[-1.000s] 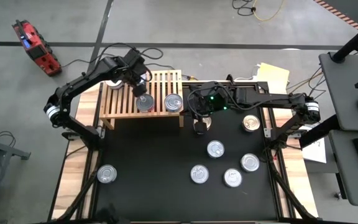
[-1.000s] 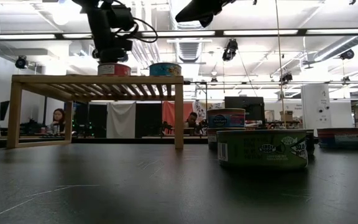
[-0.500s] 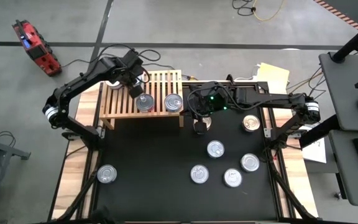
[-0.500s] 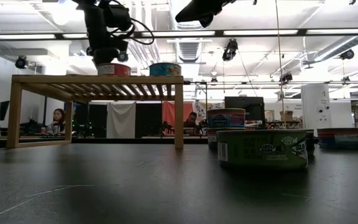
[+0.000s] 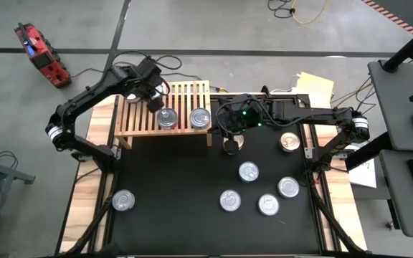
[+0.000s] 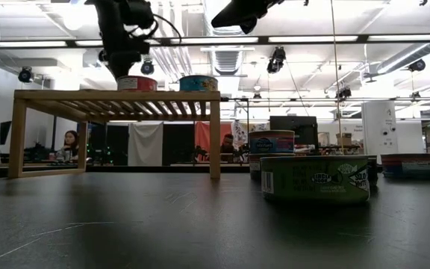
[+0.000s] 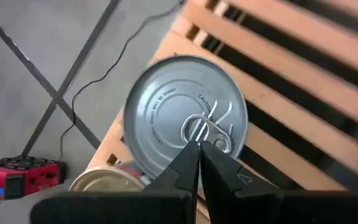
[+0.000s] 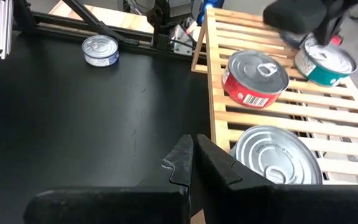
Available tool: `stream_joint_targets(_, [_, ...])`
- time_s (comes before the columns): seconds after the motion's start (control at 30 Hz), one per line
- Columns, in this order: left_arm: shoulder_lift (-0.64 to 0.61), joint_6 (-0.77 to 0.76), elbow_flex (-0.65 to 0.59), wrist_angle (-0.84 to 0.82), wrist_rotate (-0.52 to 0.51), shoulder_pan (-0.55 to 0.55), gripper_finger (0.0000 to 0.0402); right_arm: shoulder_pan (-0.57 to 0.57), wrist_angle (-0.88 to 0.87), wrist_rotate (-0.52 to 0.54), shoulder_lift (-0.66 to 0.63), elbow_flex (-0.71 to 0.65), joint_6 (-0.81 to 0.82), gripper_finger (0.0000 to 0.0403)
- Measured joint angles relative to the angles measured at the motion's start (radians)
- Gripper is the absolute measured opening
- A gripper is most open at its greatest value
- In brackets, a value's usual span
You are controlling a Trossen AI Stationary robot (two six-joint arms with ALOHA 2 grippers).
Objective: Stack canned seafood by type on shelf
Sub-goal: Adjust the cans on the shelf, then put the blue pink tuna can on the shelf
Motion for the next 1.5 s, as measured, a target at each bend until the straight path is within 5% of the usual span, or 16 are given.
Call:
stream_joint_targets(0.27, [-0.209, -0.101, -0.030, 0.085, 0.048, -0.161, 0.0000, 0.021, -0.056, 0.052, 0.000, 0.000, 0.116, 0.0009])
stream_joint_targets(0.53, [-0.432, -0.166, -0.217, 0.309, 0.071, -0.525, 0.0000, 0.099, -0.156, 0.178, -0.002, 0.000, 0.207, 0.0009])
stream_joint_targets(0.67, [-0.493, -0.230, -0.305, 0.384, -0.029, -0.700, 0.0000, 0.160, -0.176, 0.260, -0.002, -0.004, 0.259, 0.0009])
stream_joint_targets(0.8, [-0.504, -0.293, -0.355, 0.398, -0.148, -0.840, 0.0000, 0.218, -0.197, 0.318, -0.002, -0.021, 0.335, 0.0009])
stream_joint_targets(1.1, [-0.446, -0.397, -0.418, 0.439, -0.212, -1.036, 0.0000, 0.290, -0.189, 0.387, -0.002, -0.185, 0.557, 0.0009])
stream_joint_targets(1.5, [-0.297, -0.426, -0.524, 0.757, -0.266, -1.188, 0.0000, 0.303, -0.179, 0.786, -0.002, -0.387, 0.890, 0.0009])
